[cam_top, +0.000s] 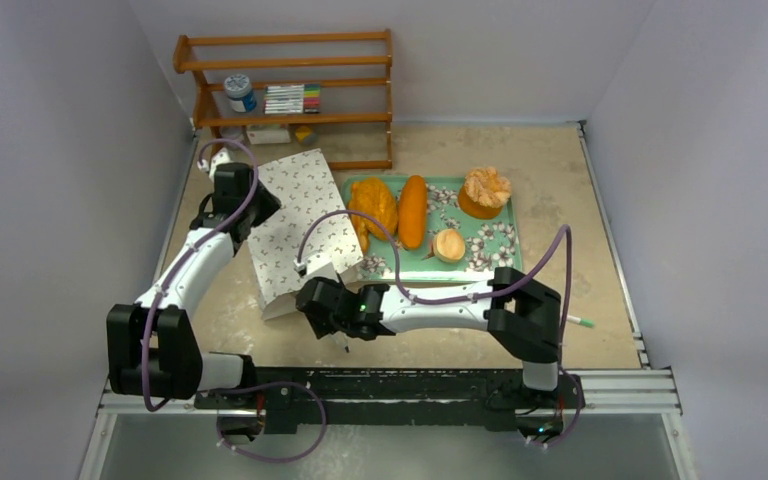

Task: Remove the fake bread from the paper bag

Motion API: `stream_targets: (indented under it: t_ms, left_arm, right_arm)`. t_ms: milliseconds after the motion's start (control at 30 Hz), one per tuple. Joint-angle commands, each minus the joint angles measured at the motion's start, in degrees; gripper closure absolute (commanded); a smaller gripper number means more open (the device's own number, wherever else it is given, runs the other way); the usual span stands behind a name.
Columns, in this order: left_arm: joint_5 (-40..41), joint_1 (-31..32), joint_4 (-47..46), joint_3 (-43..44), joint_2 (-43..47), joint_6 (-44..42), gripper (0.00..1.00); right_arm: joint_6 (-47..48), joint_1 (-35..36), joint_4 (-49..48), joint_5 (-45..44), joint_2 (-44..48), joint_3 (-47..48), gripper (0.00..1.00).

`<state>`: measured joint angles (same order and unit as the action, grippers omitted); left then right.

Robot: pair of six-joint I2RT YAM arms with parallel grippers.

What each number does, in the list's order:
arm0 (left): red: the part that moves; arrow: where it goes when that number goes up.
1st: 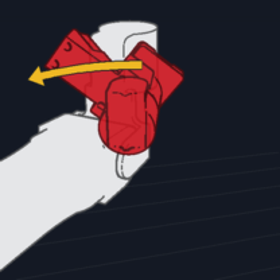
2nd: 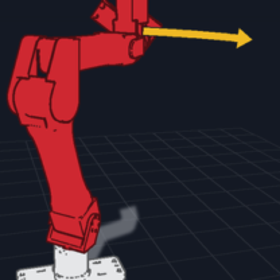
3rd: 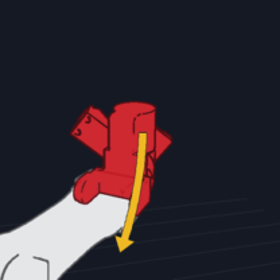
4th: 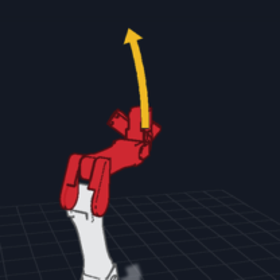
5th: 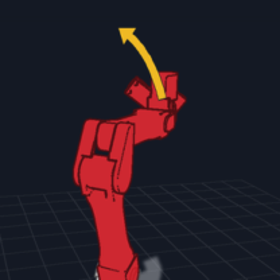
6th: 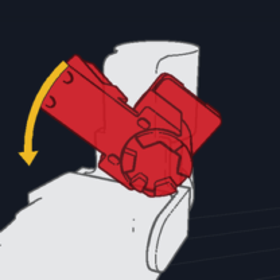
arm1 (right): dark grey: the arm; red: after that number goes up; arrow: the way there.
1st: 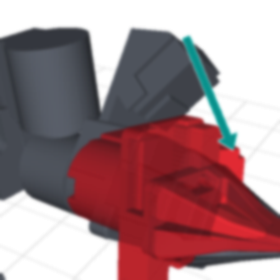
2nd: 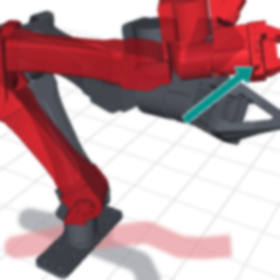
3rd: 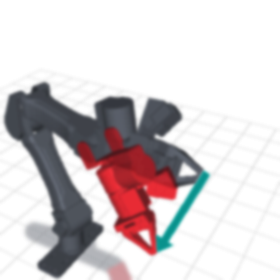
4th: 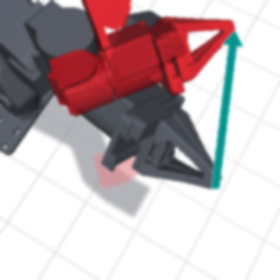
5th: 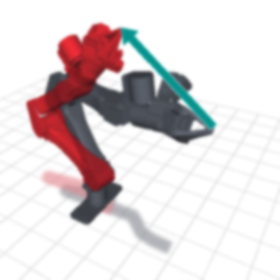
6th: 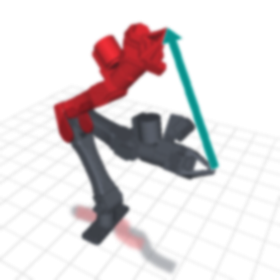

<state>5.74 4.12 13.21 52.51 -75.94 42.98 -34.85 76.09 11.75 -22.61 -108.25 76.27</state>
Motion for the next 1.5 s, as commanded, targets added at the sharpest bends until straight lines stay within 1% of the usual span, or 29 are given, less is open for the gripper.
stream_targets:
  t_ms: [0,167,333,500,600,667,767,1033,1133,1233,1333,1467]
  left_arm:
    - [-0.19,-0.69,-2.94,-0.01,0.92,0.69,0.68]
    - [-0.53,-0.69,-3.43,-0.33,0.38,1.07,0.69]
    - [-0.08,-0.69,-3.31,0.19,-0.01,0.85,0.68]
    - [0.18,-0.63,-3.51,0.16,-1.31,0.79,0.69]
    - [0.38,-0.69,-3.80,0.21,-2.12,0.64,0.68]
    - [0.66,-0.69,-3.89,0.47,-2.72,0.46,0.68]
    - [0.73,-0.69,-4.51,0.55,-3.62,0.35,0.68]
    - [2.25,-0.69,-4.96,0.66,-5.09,-0.28,0.69]
    - [2.22,-0.69,-5.27,0.48,-5.16,-0.46,0.69]
    - [2.81,-0.69,-4.60,0.38,-5.07,-1.24,0.69]
    - [3.59,-0.69,-4.04,0.38,-4.69,-1.67,0.69]
    - [3.69,-0.69,-3.81,0.59,-4.72,-1.72,0.69]
  right_arm:
    - [0.31,-0.16,-0.57,-0.38,1.58,1.98,0.50]
    - [0.82,-0.16,0.06,-0.55,2.02,1.70,0.61]
    - [0.98,-0.16,1.16,-1.50,3.79,1.17,0.65]
    - [1.15,-0.16,2.15,-1.02,8.05,-1.19,0.69]
    - [1.52,-0.16,2.31,0.09,10.92,-2.90,0.70]
    - [1.84,-0.16,2.72,1.33,12.77,-3.81,0.74]
    - [2.56,-0.16,3.41,3.68,15.26,-5.16,0.77]
    - [3.14,-0.07,5.22,6.98,23.81,-11.43,0.78]
    - [3.87,-0.10,4.90,7.05,25.22,-13.04,0.73]
    - [4.50,-0.07,2.58,7.35,25.69,-13.98,0.69]
    - [5.10,-0.08,1.92,7.54,25.06,-12.85,0.65]
    - [5.50,-0.07,1.34,7.55,24.53,-11.78,0.62]
